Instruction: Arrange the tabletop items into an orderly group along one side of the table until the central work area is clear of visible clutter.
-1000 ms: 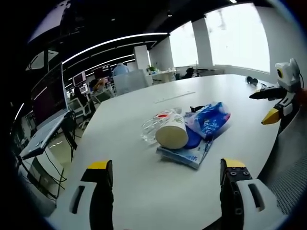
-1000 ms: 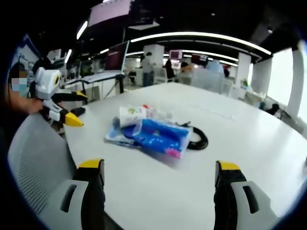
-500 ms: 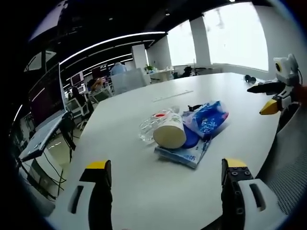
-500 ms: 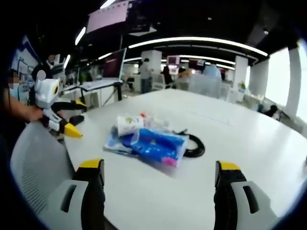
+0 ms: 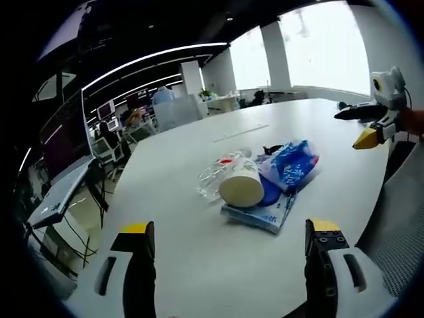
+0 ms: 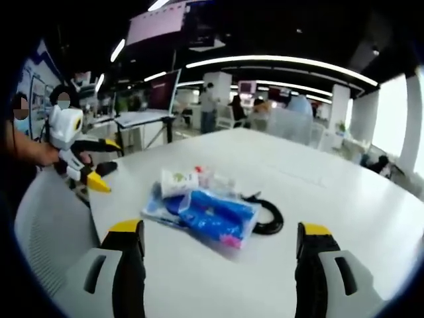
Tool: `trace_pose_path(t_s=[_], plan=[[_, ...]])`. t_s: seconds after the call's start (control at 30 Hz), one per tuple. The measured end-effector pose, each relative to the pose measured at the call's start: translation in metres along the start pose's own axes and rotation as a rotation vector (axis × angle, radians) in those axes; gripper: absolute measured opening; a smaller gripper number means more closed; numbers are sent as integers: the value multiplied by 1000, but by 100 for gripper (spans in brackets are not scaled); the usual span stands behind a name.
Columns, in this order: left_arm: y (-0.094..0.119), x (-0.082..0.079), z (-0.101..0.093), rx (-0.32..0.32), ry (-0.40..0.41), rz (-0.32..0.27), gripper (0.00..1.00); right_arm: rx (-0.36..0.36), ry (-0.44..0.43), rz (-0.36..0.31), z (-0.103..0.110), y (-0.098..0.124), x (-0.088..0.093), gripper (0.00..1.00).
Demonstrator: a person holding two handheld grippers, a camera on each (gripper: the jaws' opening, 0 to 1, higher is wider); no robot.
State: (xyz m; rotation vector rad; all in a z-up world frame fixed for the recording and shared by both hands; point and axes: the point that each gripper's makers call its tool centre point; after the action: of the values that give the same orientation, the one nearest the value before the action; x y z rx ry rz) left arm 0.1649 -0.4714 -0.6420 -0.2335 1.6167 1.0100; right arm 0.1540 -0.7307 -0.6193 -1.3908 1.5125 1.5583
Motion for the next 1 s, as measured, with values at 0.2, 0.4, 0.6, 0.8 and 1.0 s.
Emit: trace_pose_path(t_s=[0.2, 0.4, 0.6, 0.8, 1.0], plan=[[3, -6, 14, -15, 2, -6, 92, -6, 7, -18, -1, -7, -11, 92], [-1, -16, 20, -15, -7, -14, 91, -19, 21, -28, -2, -15, -20, 91], [-6, -28, 25, 7, -12, -35, 90, -27, 29, -35, -4, -21, -29, 90], [-11, -32, 31, 14, -18, -26, 90, -47, 38, -19, -1, -27, -35, 86], [-15, -42, 38, 20, -40, -30, 85, -69, 43, 7, 1, -38, -38, 82]])
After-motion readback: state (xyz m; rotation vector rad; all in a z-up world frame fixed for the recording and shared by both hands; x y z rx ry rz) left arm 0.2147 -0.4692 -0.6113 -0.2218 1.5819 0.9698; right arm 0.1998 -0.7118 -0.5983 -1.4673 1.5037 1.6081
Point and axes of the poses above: the point that each gripper's makers call its tool centre point, and the gripper's own axes: y roughly backward along the fingers, z roughly to its left, x roughly out of its underside, and after that the axes turned 15 degrees about x, right-handed
